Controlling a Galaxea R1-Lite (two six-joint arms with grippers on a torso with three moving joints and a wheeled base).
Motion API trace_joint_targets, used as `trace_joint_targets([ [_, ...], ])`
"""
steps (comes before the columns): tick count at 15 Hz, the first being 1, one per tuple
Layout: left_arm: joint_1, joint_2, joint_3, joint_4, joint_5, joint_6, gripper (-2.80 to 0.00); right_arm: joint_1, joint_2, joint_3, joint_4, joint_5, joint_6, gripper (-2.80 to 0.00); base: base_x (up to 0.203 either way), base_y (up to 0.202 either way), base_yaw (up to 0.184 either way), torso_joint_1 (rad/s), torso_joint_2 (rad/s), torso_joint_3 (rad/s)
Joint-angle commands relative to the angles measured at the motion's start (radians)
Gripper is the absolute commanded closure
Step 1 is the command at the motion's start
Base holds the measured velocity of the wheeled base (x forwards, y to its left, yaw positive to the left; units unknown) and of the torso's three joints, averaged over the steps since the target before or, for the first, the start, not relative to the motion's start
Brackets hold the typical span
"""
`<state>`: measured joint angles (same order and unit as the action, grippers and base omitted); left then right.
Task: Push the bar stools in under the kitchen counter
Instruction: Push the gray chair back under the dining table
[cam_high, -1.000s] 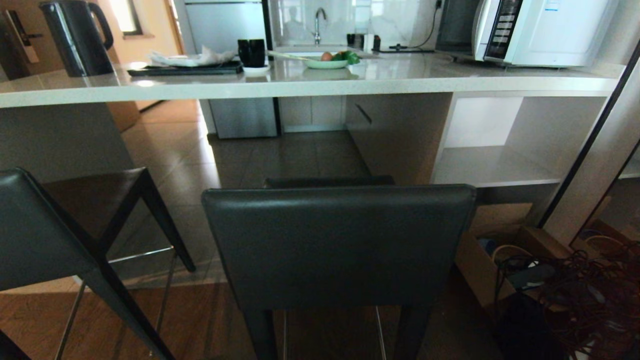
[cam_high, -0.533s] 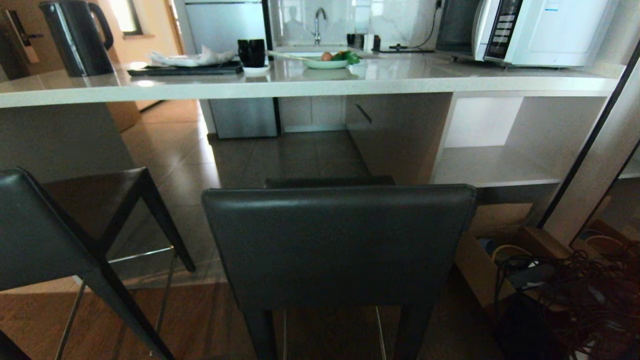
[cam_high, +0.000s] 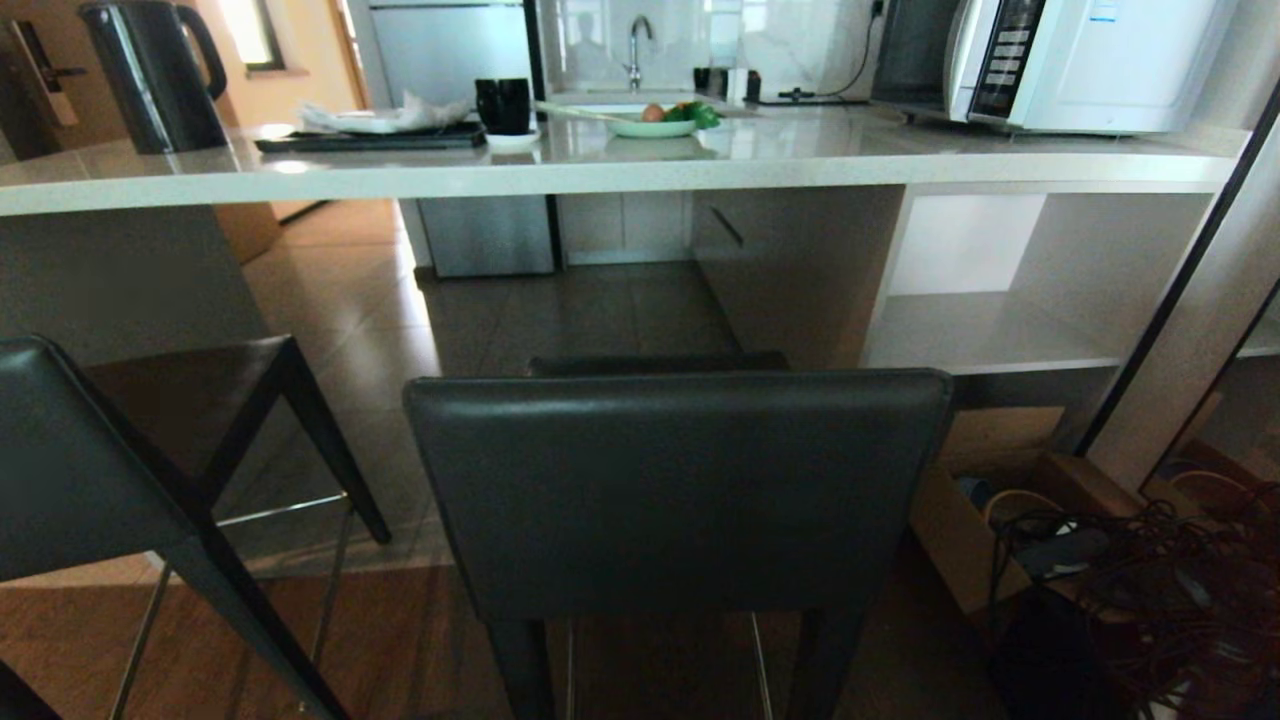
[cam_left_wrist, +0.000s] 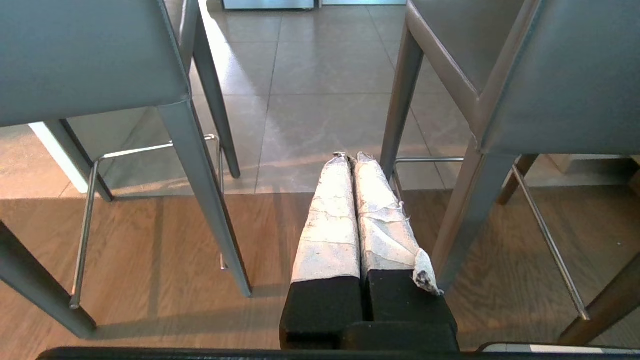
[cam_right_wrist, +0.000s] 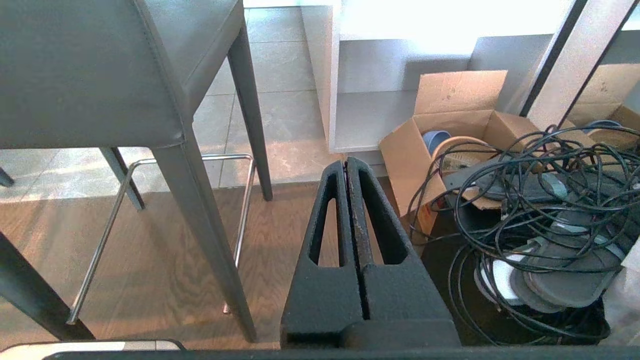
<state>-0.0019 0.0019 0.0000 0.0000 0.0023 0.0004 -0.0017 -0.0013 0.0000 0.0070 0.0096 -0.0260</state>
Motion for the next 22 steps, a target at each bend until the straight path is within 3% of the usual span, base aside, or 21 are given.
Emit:
trace_joint_targets([
  [1, 0.000, 0.003, 0.000, 0.000, 0.001, 0.000, 0.00, 0.000, 0.000, 0.000, -0.001, 0.001, 0.000, 0.00, 0.000, 0.000, 0.000, 0.000, 0.00, 0.000],
  [22, -0.001, 0.003, 0.000, -0.001, 0.001, -0.002, 0.00, 0.000, 0.000, 0.000, -0.004, 0.001, 0.004, 0.00, 0.000, 0.000, 0.000, 0.000, 0.00, 0.000],
])
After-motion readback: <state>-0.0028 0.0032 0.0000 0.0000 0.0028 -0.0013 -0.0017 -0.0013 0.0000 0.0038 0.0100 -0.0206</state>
